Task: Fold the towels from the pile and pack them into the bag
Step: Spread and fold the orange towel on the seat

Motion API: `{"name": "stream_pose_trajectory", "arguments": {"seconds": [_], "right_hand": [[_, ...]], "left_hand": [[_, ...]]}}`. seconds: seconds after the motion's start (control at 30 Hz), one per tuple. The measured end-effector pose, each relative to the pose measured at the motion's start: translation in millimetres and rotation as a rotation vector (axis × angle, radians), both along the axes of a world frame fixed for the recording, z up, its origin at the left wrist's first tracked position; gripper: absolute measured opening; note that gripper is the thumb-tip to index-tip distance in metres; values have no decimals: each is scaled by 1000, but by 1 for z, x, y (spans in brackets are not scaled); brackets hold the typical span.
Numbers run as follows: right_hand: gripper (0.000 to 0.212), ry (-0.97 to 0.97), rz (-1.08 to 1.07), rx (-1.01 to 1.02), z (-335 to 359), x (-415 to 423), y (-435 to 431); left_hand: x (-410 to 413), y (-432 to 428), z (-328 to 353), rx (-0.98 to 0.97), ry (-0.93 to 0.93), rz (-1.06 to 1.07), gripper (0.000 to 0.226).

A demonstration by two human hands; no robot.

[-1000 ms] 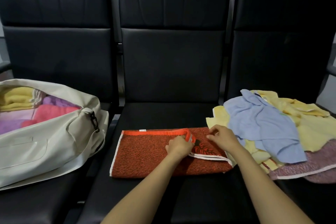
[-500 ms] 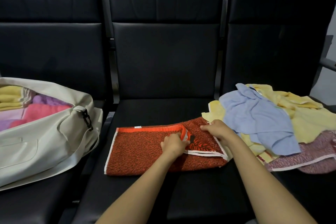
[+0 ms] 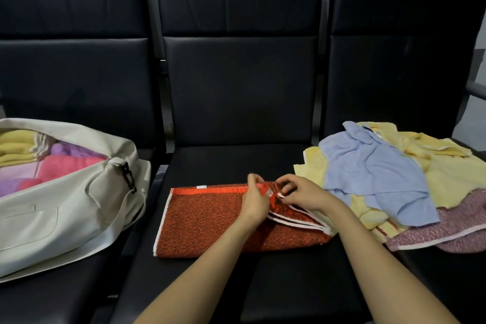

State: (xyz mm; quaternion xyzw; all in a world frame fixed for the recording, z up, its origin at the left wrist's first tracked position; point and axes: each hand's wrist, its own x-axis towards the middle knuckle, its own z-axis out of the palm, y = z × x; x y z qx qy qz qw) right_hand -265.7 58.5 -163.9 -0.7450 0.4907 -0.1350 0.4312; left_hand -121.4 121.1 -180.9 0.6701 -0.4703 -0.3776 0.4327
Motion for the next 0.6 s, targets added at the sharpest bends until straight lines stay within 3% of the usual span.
{"name": "stream_pose_trajectory", "arguments": {"seconds": [0.07, 0.17, 0.27, 0.43, 0.6], "right_hand": [[36, 33, -28, -58, -4, 0, 1], [20, -73, -59, -83, -3, -3, 2], [17, -181, -55, -25, 4, -6, 3], [10, -281, -60, 101, 3, -8, 2], [13, -391, -91, 153, 5, -11, 1]], "left_hand": [[-2, -2, -3, 82, 5, -6, 19], [-3, -6, 0, 139, 60, -14, 21], [-1, -6, -4, 111, 132, -45, 31], [3, -8, -14, 119, 203, -62, 23], [-3, -10, -4, 162, 70, -45, 26]]}}
